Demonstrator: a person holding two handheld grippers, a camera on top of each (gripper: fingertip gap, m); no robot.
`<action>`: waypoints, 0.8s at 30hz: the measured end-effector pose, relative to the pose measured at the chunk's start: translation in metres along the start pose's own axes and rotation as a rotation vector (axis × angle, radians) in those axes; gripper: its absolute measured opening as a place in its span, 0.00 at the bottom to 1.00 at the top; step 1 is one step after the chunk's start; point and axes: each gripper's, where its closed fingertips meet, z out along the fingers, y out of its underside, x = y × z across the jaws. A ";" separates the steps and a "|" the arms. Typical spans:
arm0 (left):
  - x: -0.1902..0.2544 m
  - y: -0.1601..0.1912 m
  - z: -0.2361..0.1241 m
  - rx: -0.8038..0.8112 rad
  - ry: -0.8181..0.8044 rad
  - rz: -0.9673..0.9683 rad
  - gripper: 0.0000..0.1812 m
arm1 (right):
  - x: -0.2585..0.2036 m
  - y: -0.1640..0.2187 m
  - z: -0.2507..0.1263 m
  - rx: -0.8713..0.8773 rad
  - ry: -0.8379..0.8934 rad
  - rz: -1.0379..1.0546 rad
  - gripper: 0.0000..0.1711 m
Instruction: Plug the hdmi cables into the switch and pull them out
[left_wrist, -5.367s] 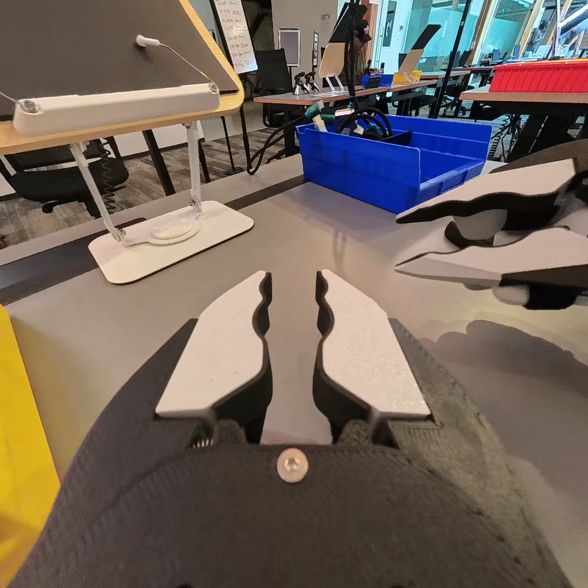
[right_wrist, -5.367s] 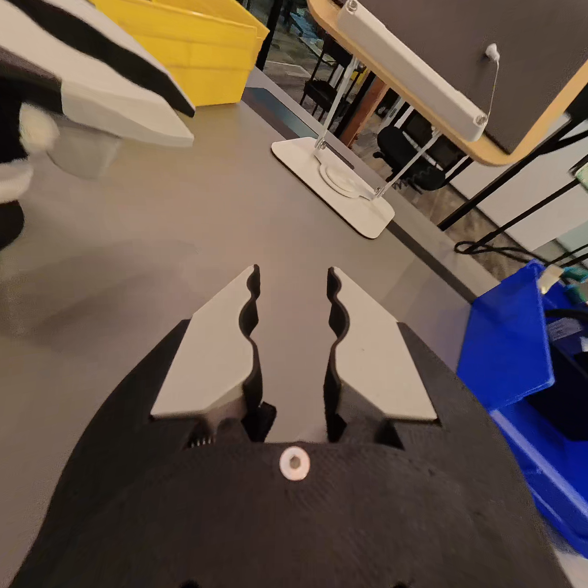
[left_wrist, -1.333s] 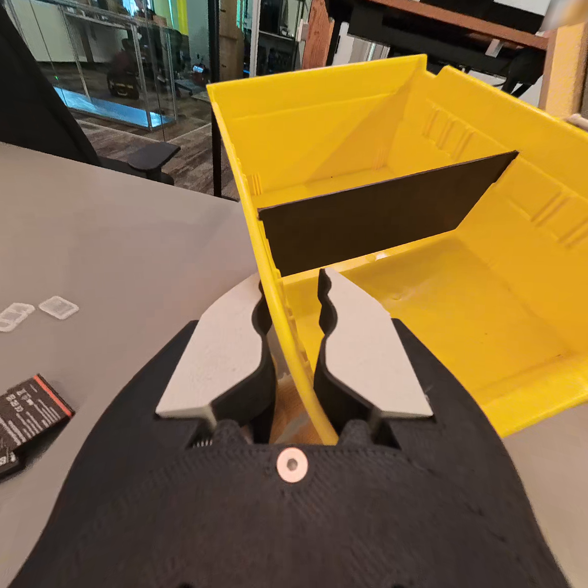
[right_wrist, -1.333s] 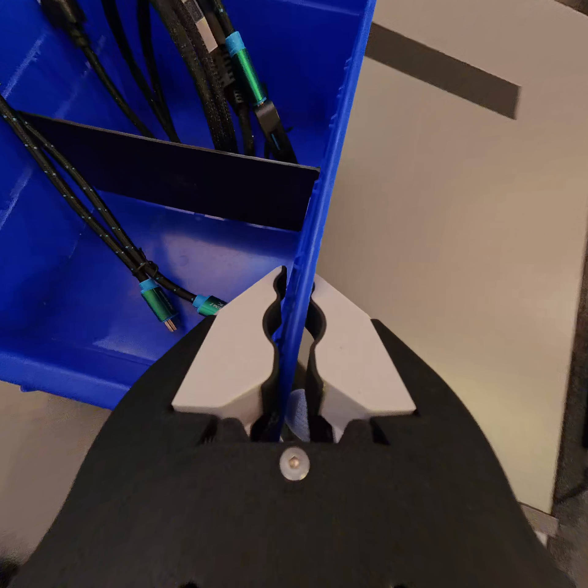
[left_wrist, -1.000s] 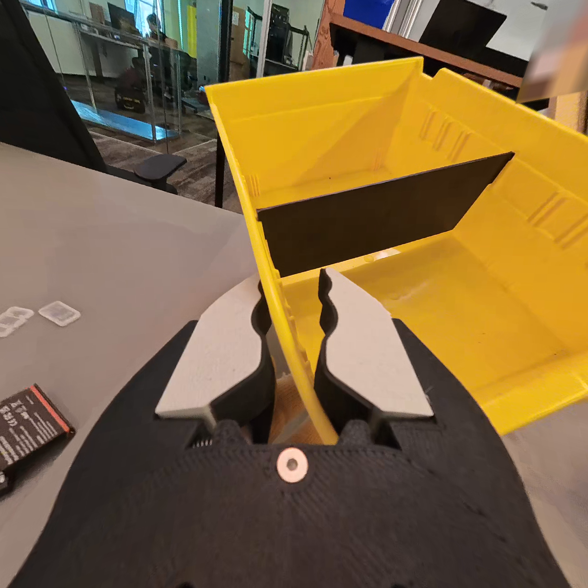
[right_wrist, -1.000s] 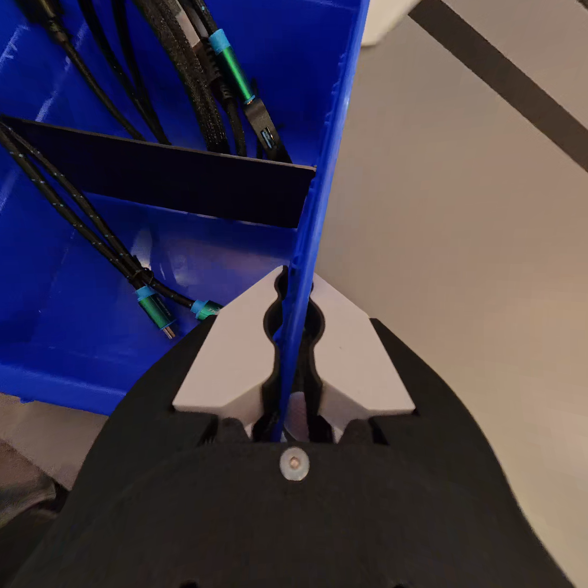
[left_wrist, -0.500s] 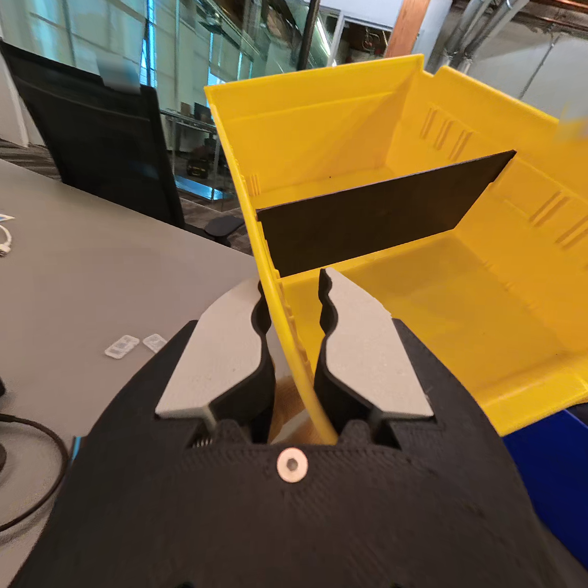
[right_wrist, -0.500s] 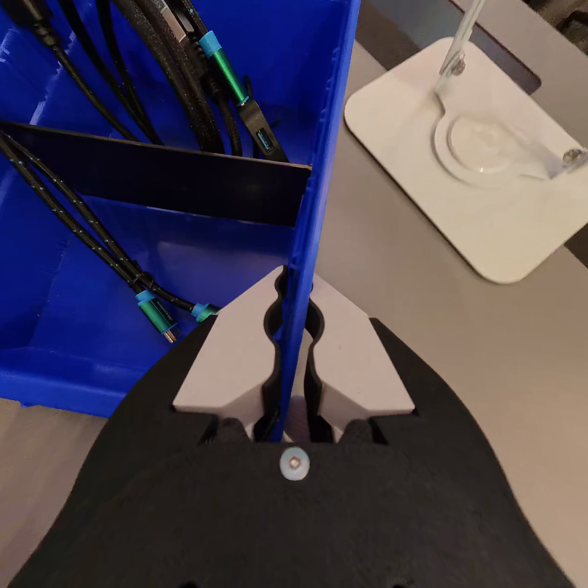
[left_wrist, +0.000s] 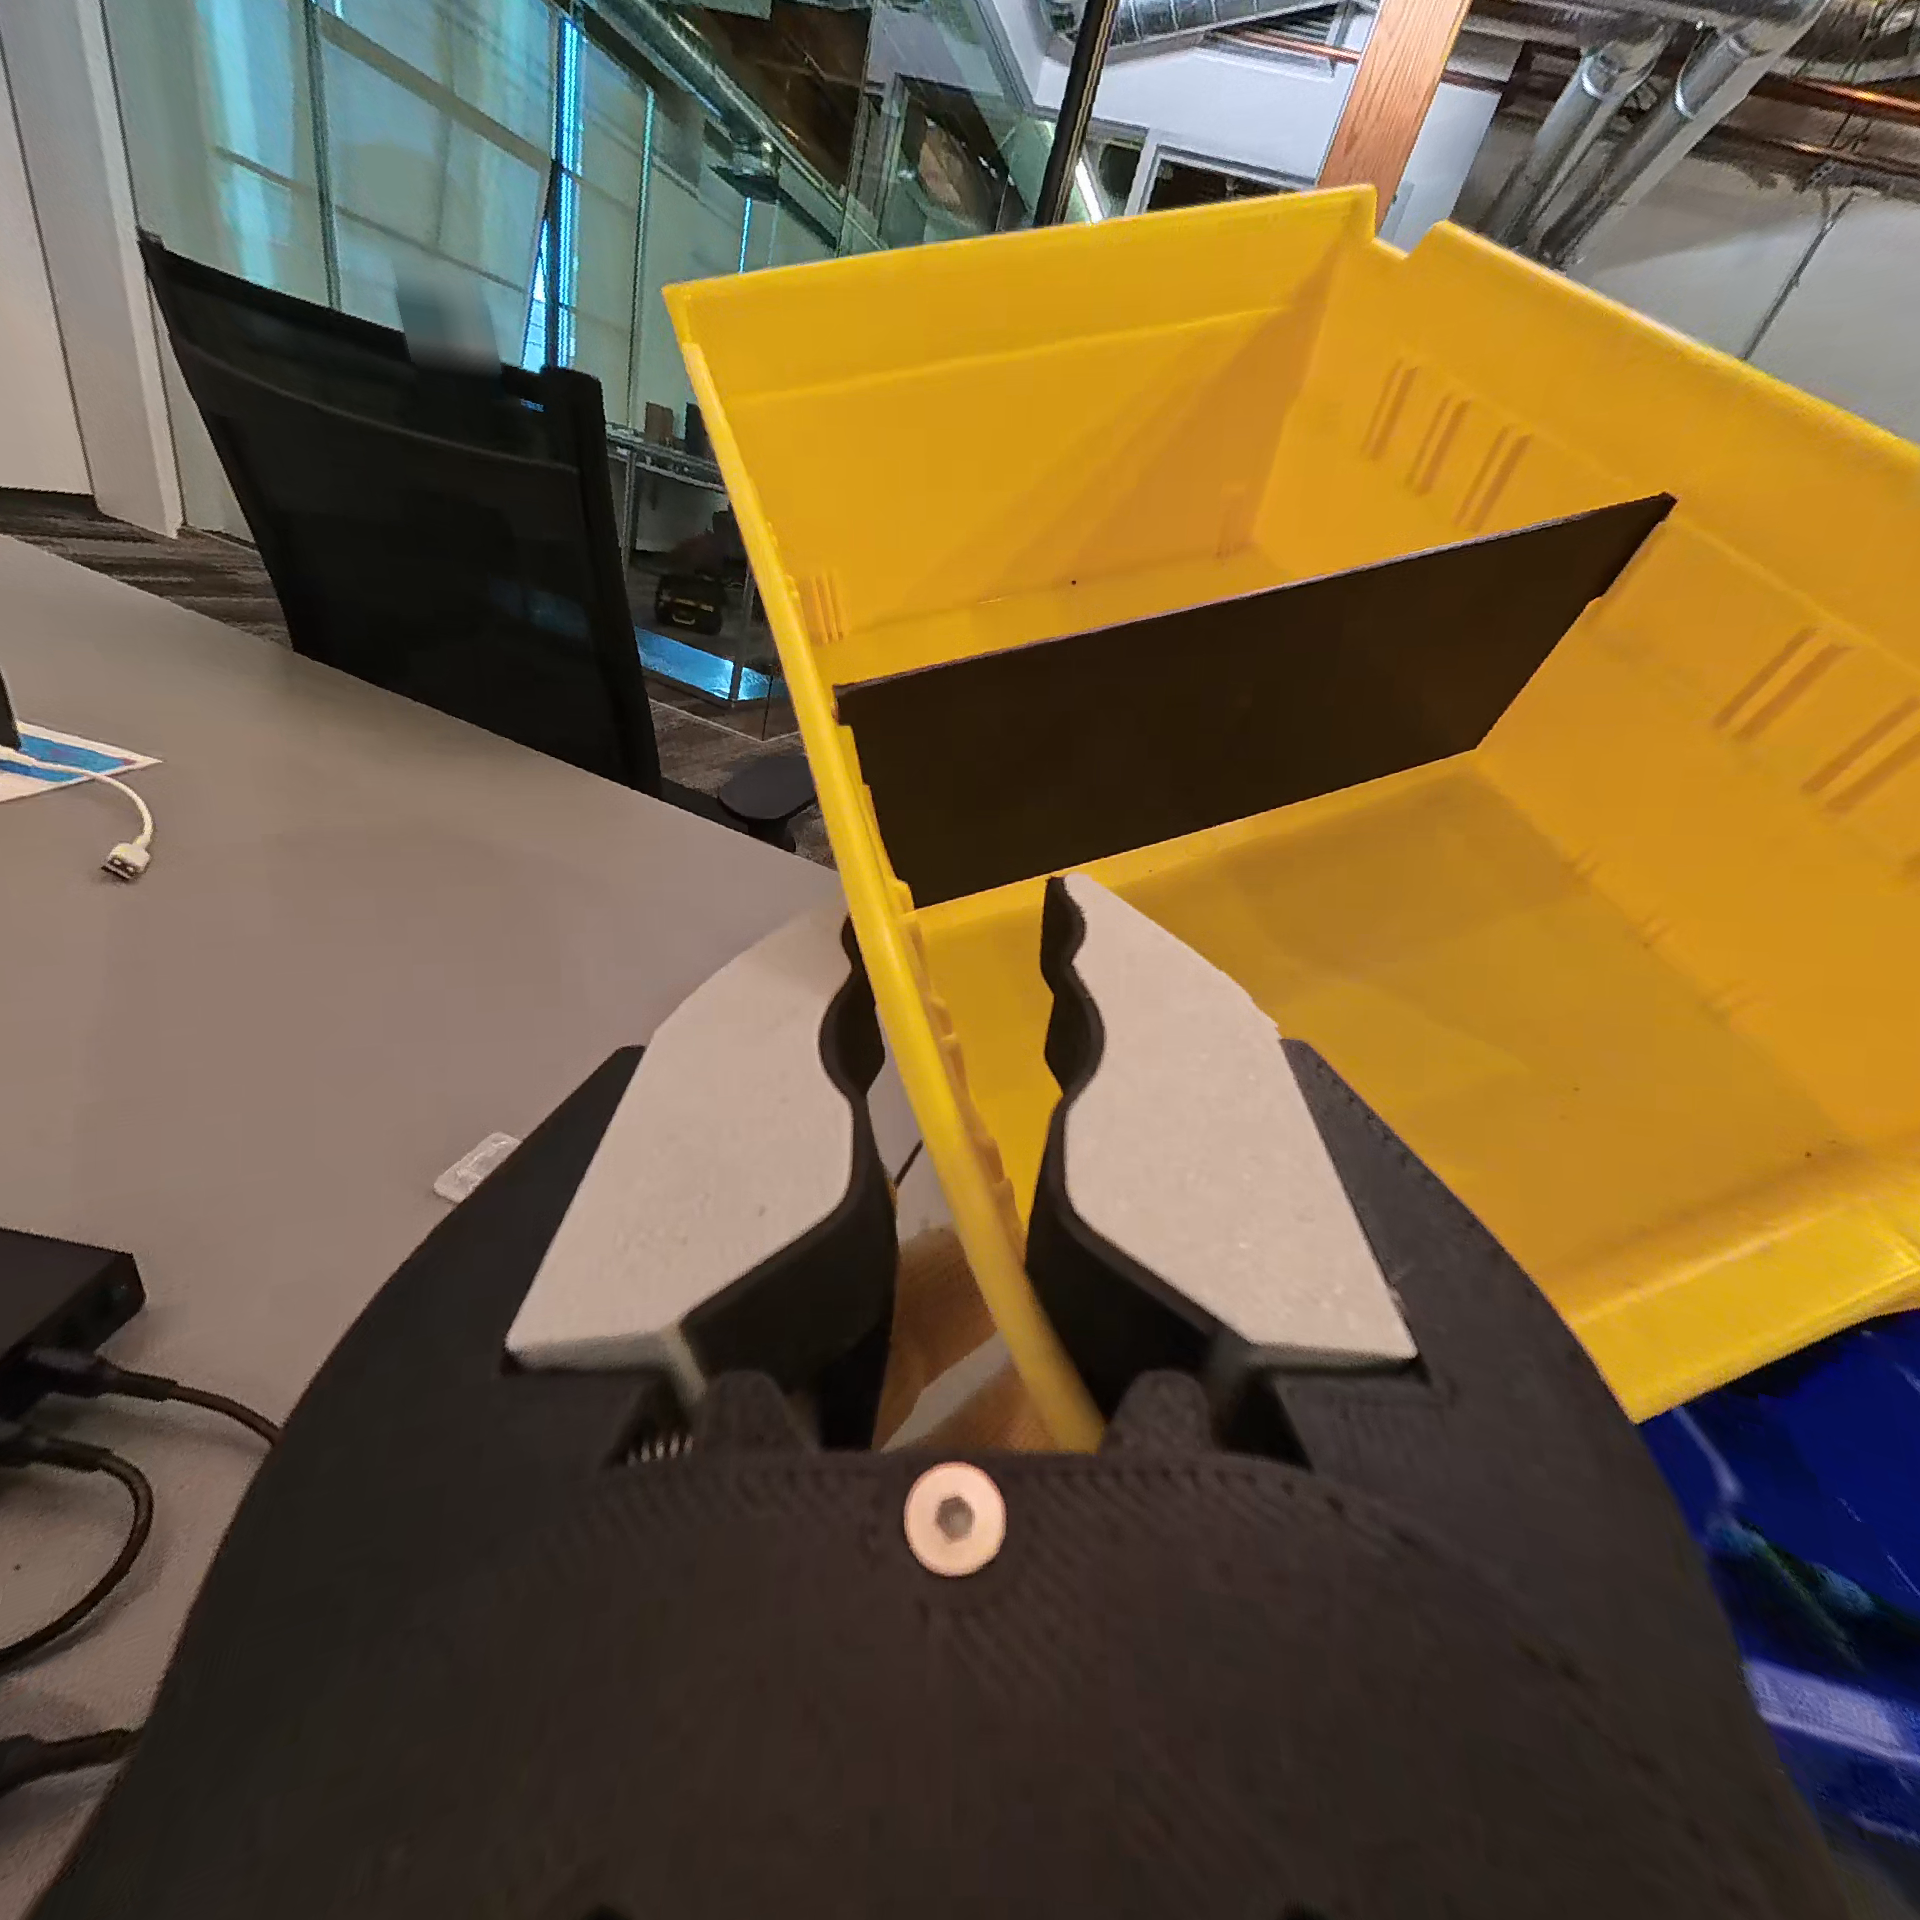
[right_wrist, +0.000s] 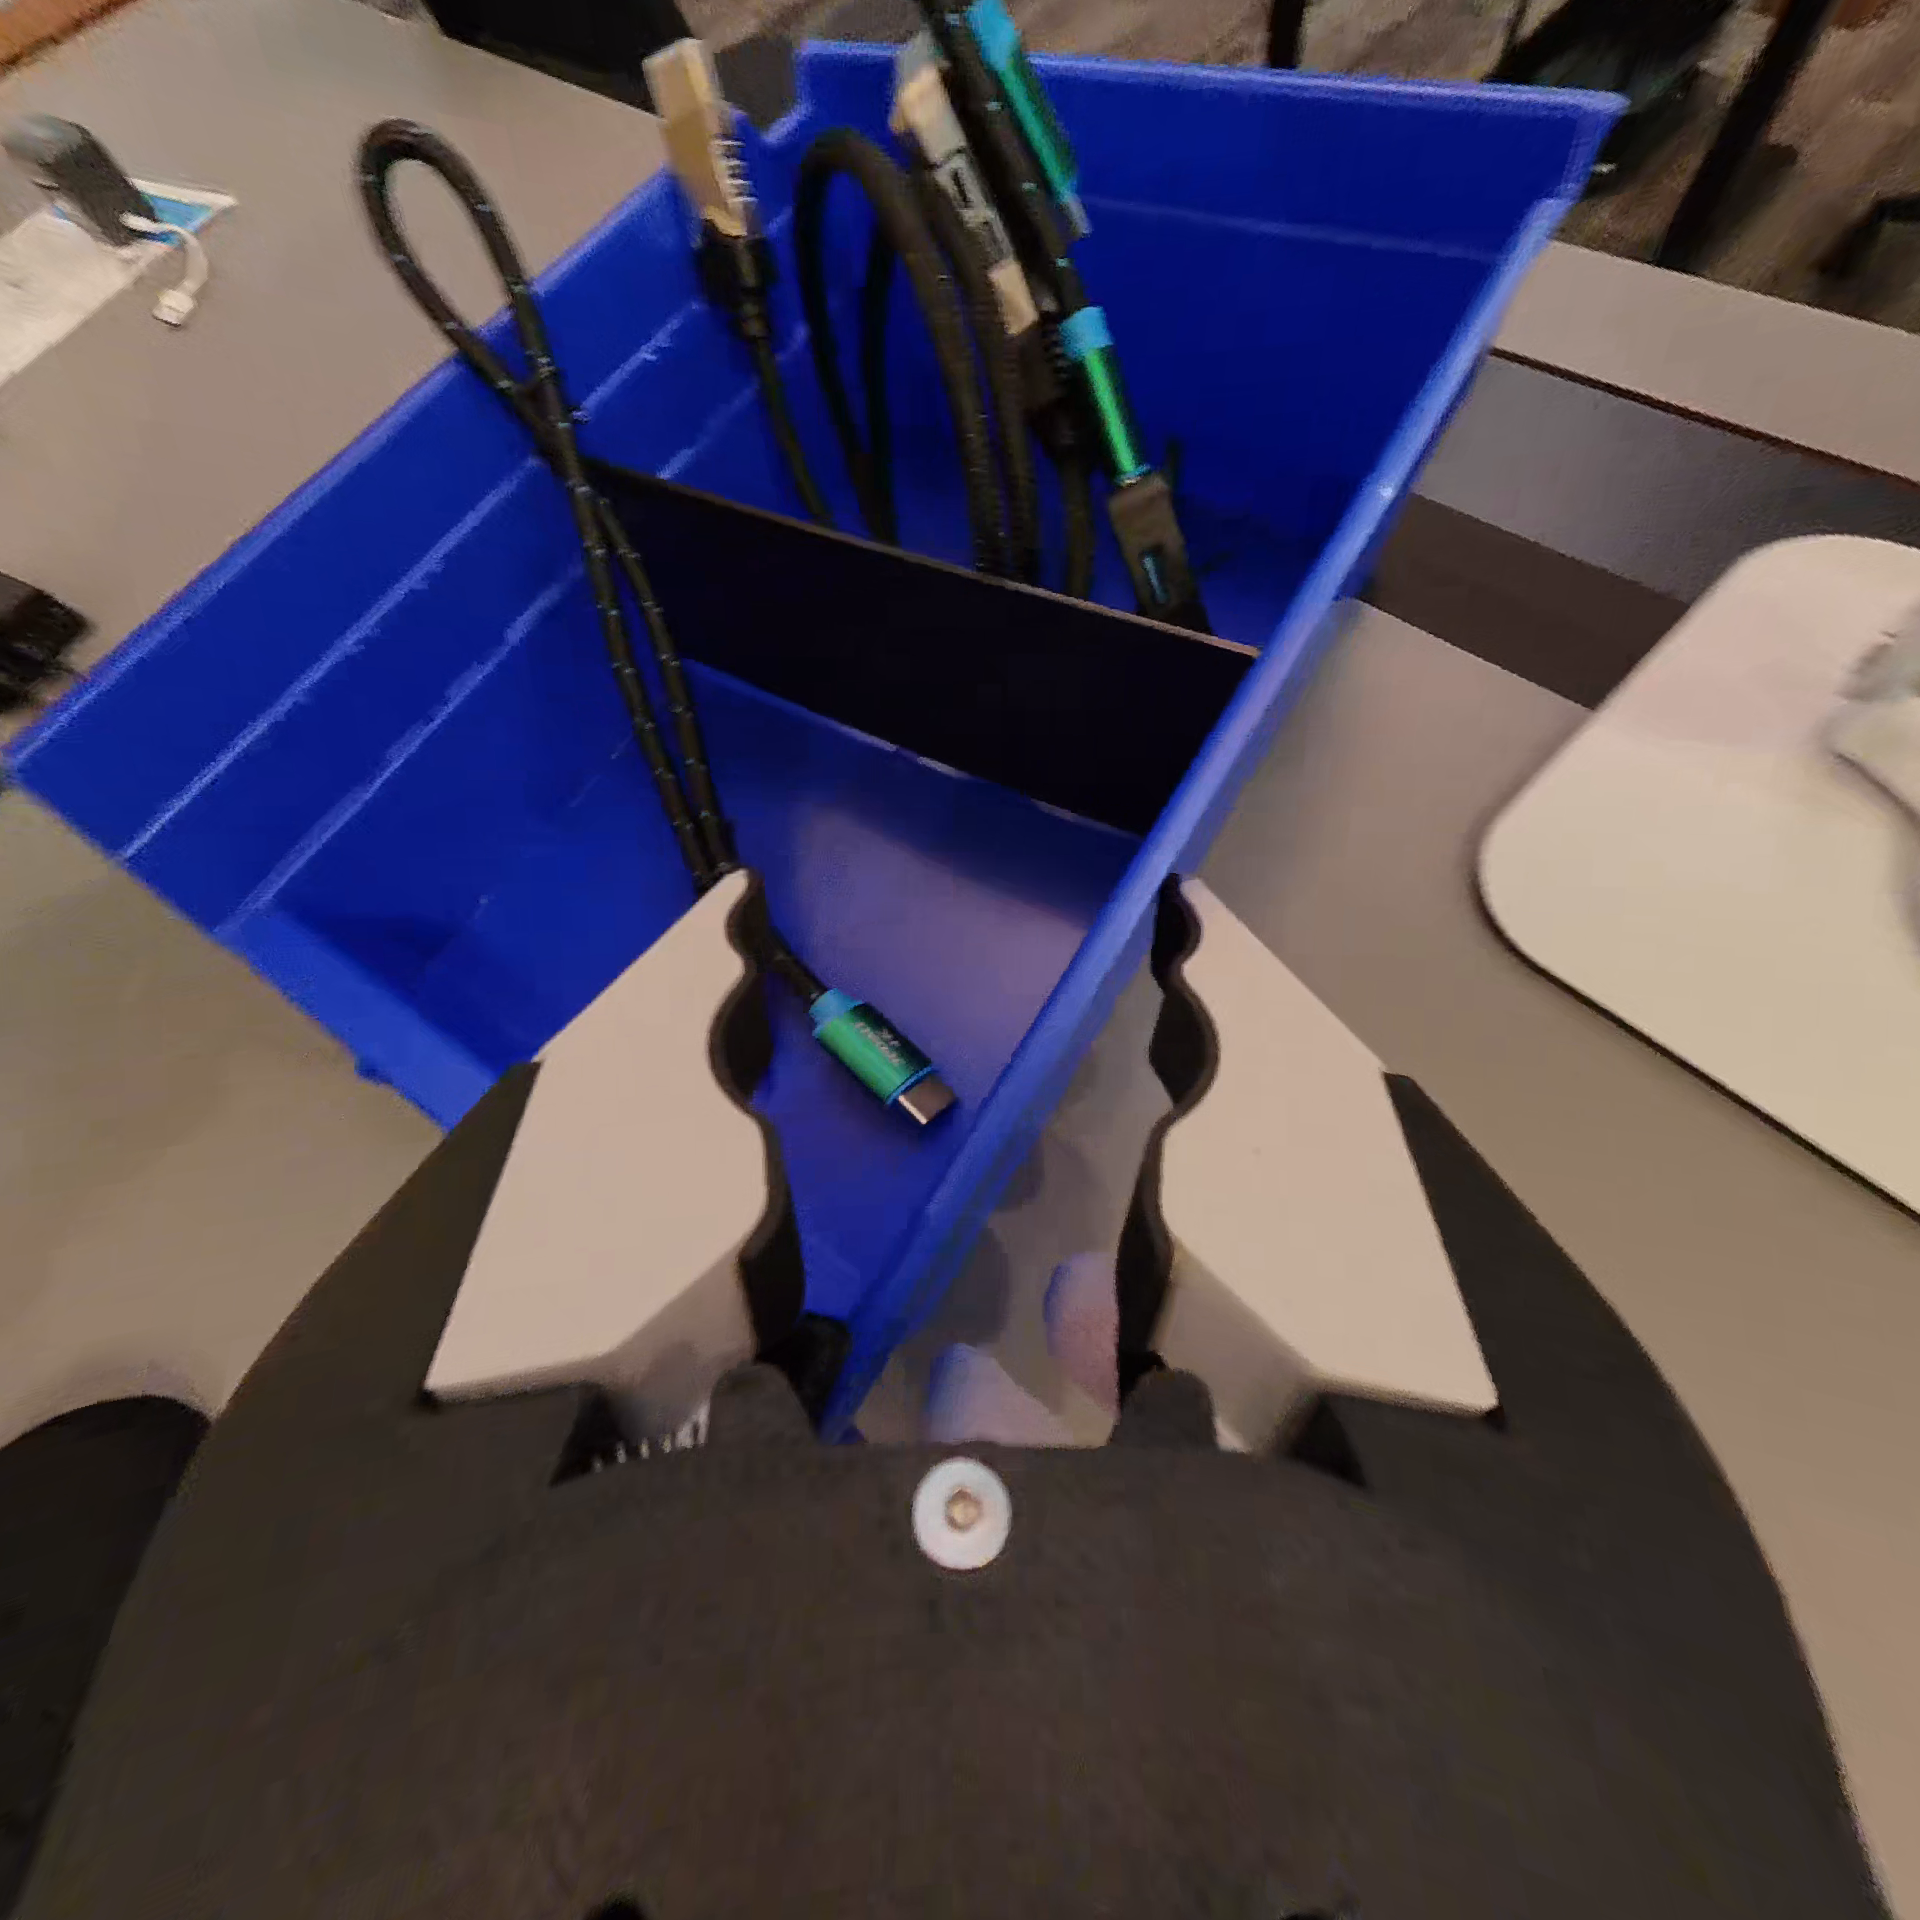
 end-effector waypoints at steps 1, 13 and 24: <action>0.001 -0.003 -0.001 0.006 0.007 0.009 0.16 | -0.007 -0.001 0.001 0.004 -0.034 0.007 0.47; 0.180 -0.071 -0.054 0.105 0.470 0.227 0.15 | -0.062 -0.052 -0.222 0.478 -0.242 -0.214 0.61; 0.486 0.092 -0.142 -0.344 0.948 0.300 0.15 | 0.020 0.027 -0.404 0.762 -0.052 -0.041 0.67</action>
